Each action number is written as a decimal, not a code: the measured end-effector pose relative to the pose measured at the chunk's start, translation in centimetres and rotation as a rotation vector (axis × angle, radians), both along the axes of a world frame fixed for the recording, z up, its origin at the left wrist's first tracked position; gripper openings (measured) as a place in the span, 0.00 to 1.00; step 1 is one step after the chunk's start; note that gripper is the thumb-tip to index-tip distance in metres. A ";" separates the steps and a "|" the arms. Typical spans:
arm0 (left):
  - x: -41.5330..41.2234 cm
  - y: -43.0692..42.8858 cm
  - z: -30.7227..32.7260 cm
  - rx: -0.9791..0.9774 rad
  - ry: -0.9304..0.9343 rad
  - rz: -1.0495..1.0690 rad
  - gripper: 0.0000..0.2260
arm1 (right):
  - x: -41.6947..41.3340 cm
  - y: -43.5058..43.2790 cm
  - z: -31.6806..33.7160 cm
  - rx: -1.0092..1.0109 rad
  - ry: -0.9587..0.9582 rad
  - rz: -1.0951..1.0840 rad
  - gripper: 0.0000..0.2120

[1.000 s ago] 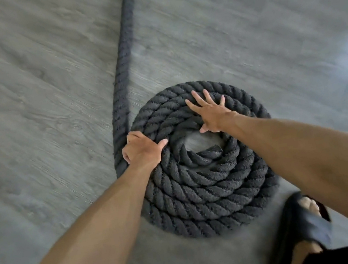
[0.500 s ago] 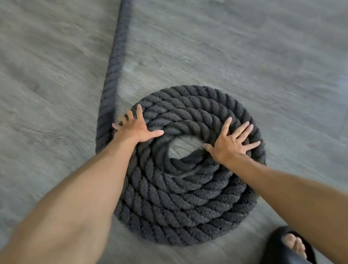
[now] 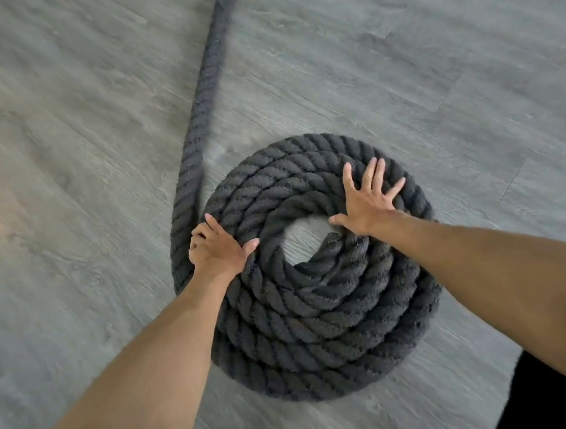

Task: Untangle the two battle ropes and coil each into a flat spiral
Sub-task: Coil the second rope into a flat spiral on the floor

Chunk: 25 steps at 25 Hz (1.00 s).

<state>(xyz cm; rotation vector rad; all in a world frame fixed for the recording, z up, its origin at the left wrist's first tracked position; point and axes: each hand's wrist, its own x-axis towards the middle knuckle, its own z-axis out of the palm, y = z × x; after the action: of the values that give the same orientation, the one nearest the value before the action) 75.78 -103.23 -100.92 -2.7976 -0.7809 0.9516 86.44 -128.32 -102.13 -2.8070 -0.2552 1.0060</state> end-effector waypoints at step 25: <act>26.7 0.0 -0.2 -0.284 -0.081 -0.572 0.57 | 2.7 3.8 -0.1 -0.049 -0.019 -0.523 0.55</act>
<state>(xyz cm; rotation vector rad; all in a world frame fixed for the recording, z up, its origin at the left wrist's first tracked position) 102.50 -103.26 -101.09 -3.0275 0.1796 0.8932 89.18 -124.51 -102.26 -2.6944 0.4838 0.8631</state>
